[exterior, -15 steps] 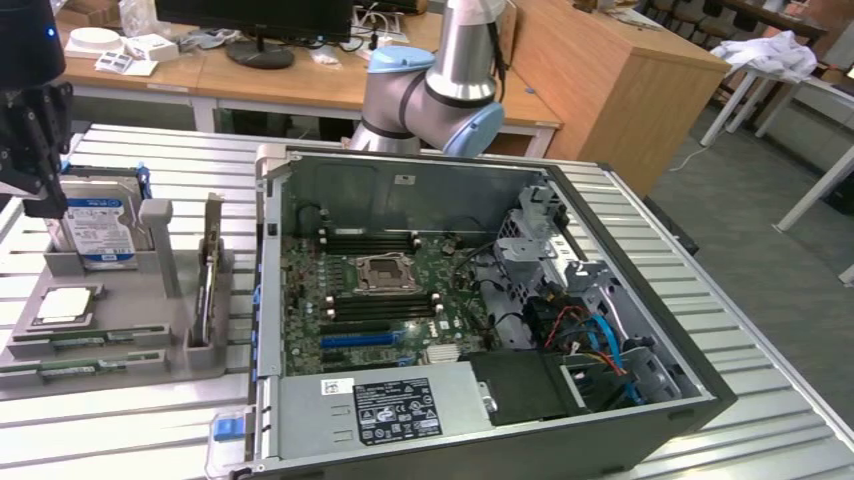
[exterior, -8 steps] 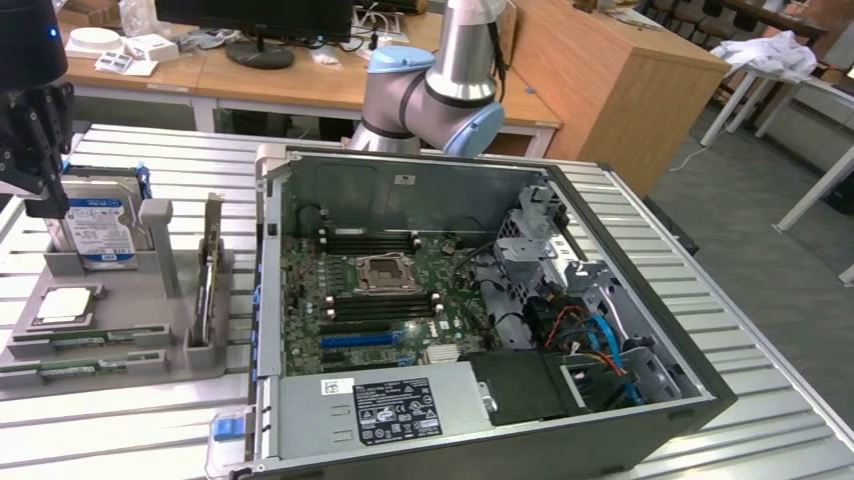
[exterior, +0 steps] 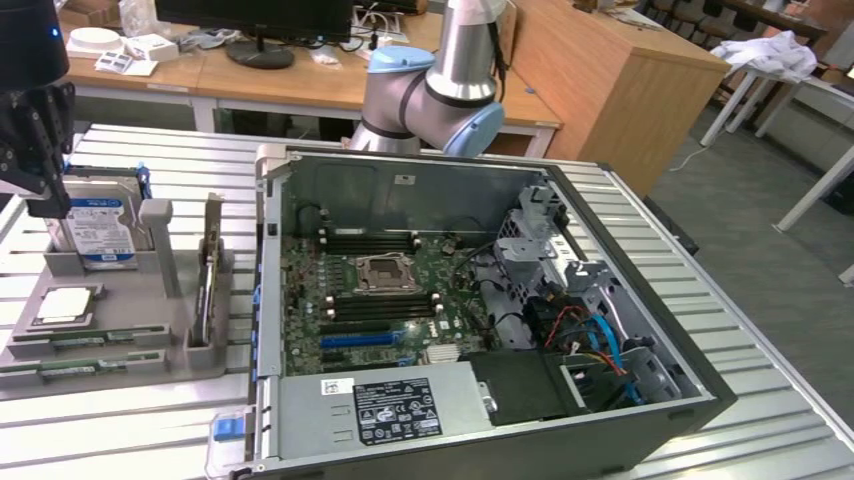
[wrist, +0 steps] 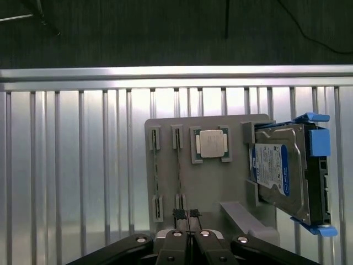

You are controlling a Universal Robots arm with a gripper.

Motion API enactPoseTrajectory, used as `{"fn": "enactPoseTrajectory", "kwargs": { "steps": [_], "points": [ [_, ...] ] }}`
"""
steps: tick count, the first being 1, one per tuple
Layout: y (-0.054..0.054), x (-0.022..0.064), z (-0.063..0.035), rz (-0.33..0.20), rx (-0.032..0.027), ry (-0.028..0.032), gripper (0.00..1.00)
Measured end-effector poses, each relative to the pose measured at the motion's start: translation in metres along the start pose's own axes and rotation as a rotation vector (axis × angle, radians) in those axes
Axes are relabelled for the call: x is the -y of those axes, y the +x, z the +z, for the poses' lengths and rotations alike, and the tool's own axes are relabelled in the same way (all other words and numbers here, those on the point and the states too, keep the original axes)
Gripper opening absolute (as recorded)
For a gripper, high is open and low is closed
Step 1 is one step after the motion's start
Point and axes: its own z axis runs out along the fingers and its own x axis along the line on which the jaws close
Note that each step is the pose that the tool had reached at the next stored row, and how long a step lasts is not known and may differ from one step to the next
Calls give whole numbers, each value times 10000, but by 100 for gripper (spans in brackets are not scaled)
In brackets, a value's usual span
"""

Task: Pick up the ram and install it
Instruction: 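Pick up the ram and move it above insertion slot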

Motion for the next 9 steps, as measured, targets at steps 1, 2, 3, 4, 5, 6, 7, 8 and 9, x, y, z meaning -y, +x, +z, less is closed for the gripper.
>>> {"fn": "enactPoseTrajectory", "kwargs": {
  "steps": [1,2,3,4,5,6,7,8,9],
  "points": [
    [0,0,0,-1,0,1,11],
    [1,-1,0,-8,11,27,11],
    [1,0,0,-14,23,47,11],
    [1,0,0,-17,26,49,11],
    [0,0,0,-18,25,49,11],
    [0,0,0,-17,26,49,11],
    [0,0,0,-17,26,50,11],
    [0,0,0,-17,26,49,11],
    [0,0,0,-17,26,49,11]
  ]
}}
